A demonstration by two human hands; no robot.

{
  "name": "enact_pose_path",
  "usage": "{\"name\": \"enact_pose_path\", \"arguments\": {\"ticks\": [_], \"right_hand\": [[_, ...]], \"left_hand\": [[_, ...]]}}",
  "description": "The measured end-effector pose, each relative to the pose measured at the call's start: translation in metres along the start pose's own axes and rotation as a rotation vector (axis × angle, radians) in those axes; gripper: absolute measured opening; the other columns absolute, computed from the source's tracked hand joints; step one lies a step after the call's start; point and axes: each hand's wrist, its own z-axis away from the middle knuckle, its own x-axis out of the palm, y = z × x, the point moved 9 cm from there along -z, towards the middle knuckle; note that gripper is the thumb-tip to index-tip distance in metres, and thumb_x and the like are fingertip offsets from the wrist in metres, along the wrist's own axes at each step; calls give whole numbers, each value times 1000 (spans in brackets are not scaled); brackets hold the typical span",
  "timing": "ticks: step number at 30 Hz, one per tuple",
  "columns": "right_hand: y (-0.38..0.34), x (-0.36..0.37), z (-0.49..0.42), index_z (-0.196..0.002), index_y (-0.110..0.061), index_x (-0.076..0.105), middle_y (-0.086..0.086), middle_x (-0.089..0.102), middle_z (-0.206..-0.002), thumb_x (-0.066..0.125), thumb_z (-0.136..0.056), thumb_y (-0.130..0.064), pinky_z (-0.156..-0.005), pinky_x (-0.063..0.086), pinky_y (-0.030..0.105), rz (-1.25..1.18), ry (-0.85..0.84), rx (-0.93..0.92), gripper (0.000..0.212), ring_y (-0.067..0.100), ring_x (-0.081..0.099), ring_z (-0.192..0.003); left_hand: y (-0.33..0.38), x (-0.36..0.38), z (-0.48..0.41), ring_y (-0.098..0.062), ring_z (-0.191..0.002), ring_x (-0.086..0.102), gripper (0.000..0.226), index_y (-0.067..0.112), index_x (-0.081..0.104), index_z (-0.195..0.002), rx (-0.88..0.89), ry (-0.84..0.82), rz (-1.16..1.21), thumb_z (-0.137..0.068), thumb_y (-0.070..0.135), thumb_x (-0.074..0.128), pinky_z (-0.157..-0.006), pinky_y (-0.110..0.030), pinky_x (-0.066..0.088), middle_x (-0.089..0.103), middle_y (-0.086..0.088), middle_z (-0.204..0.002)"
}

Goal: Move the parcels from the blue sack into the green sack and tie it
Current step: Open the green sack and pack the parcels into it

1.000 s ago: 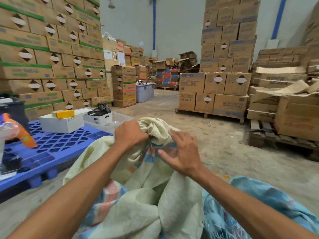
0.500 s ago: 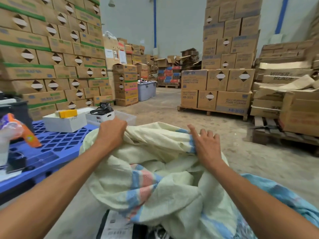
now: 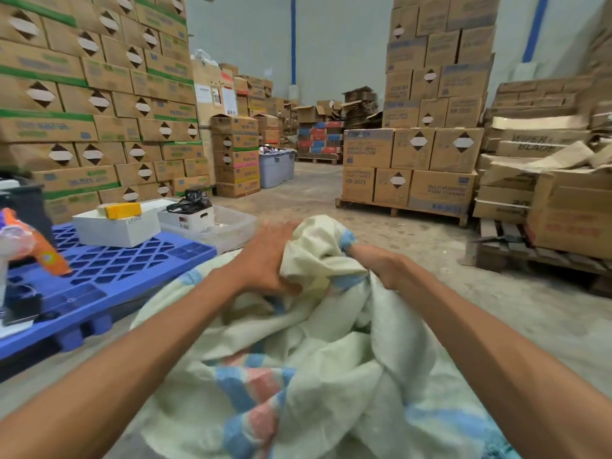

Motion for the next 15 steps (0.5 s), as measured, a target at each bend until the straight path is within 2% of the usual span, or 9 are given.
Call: {"name": "enact_pose_path", "arguments": {"ticks": [1, 3, 5, 7, 8, 10, 12, 14, 15], "right_hand": [[-6, 5, -1, -90, -12, 65, 8, 70, -83, 48, -102, -21, -77, 52, 35, -47, -44, -39, 23, 22, 64, -76], [-15, 11, -5, -103, -10, 66, 11, 72, -96, 51, -100, -27, -87, 53, 38, -77, -85, -109, 23, 22, 66, -84], [-28, 6, -8, -126, -15, 57, 13, 69, -114, 59, -92, -46, -95, 55, 44, 50, 28, -243, 46, 20, 67, -96], [-44, -7, 1, -141, -33, 39, 4, 62, -127, 62, -76, -73, -97, 51, 48, 295, 331, -385, 80, 19, 62, -108], [-54, -11, 13, -142, -39, 34, 0, 59, -127, 57, -73, -82, -96, 49, 47, 426, 518, -478, 85, 18, 58, -111], [-67, -11, 48, -140, -38, 36, -5, 55, -123, 48, -73, -88, -93, 46, 46, 592, 854, -654, 85, 17, 53, -111], [-63, -7, 60, -145, -36, 33, -3, 51, -130, 49, -66, -94, -97, 44, 51, 619, 946, -686, 98, 21, 50, -118], [-45, -4, 45, -153, -42, 11, 7, 36, -148, 62, -51, -93, -107, 33, 61, 636, 854, -535, 125, 31, 38, -135], [-33, -4, 33, -153, -45, -2, 14, 28, -153, 73, -49, -85, -108, 28, 64, 656, 802, -423, 135, 37, 32, -139]], "left_hand": [[-1, -4, -5, -26, -114, 55, 89, 32, 39, -134, -100, 42, 46, -57, 56, 76, -93, -40, 46, 58, -2, -123], [-9, -22, -5, -28, -96, 64, 62, 32, 58, -112, -317, 161, 35, -55, 42, 80, -73, -34, 52, 69, -1, -104], [-19, -42, -1, -28, -85, 65, 48, 24, 67, -96, -494, 275, -25, -52, 34, 81, -66, -31, 50, 70, -3, -91], [-26, -58, 4, -29, -81, 63, 38, 20, 69, -91, -594, 386, -17, -59, 38, 79, -65, -31, 45, 69, -6, -87], [-29, -65, 6, -31, -83, 64, 37, 19, 70, -90, -630, 439, 13, -63, 42, 78, -66, -31, 44, 69, -7, -88], [-45, -73, 10, -36, -93, 65, 37, 17, 70, -95, -725, 503, 113, -73, 47, 73, -70, -33, 43, 70, -12, -96], [-65, -73, 8, -36, -98, 64, 41, 14, 70, -103, -792, 492, 255, -80, 48, 69, -73, -34, 44, 69, -14, -103], [-76, -70, 5, -33, -97, 65, 48, 16, 70, -107, -799, 455, 481, -73, 50, 69, -80, -37, 52, 70, -11, -104], [-76, -69, 1, -31, -97, 66, 53, 18, 70, -108, -767, 435, 624, -66, 50, 70, -86, -42, 55, 71, -10, -105]]}}
